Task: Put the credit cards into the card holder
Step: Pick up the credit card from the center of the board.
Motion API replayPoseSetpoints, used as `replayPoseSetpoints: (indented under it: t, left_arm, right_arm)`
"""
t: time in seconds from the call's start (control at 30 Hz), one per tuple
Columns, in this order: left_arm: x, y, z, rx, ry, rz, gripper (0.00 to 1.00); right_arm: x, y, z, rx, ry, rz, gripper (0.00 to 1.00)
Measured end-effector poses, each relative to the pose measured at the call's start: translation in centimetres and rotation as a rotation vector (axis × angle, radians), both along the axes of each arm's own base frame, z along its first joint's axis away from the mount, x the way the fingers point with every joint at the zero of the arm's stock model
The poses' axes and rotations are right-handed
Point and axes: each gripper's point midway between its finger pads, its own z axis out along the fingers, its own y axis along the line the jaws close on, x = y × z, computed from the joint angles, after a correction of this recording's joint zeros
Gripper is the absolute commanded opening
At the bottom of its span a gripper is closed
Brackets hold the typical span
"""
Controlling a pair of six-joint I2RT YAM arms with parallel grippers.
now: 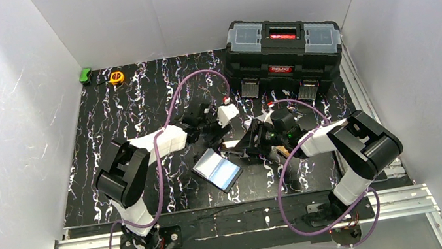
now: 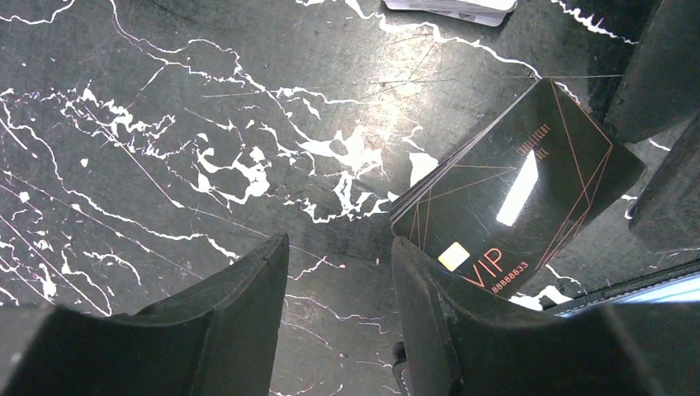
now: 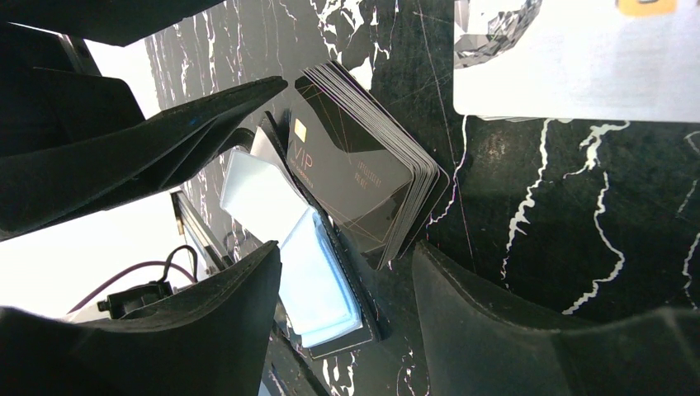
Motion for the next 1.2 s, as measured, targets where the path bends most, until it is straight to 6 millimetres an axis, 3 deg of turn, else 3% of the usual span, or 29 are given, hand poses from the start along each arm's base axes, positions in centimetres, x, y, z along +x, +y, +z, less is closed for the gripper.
replayPoseSetpoints:
  t: [0.6, 1.2]
  left_arm:
    - [-0.1, 0.1, -0.3, 0.005, -0.004, -0.002, 0.47]
    - [-1.1, -1.2, -0.7, 0.007, -0.006, -0.059, 0.47]
  right_arm:
    - [0.0, 0.0, 0.0, 0.000, 0.001, 0.000, 0.67]
    - [0.0, 0.1, 0.0, 0.015, 0.007, -0.006, 0.66]
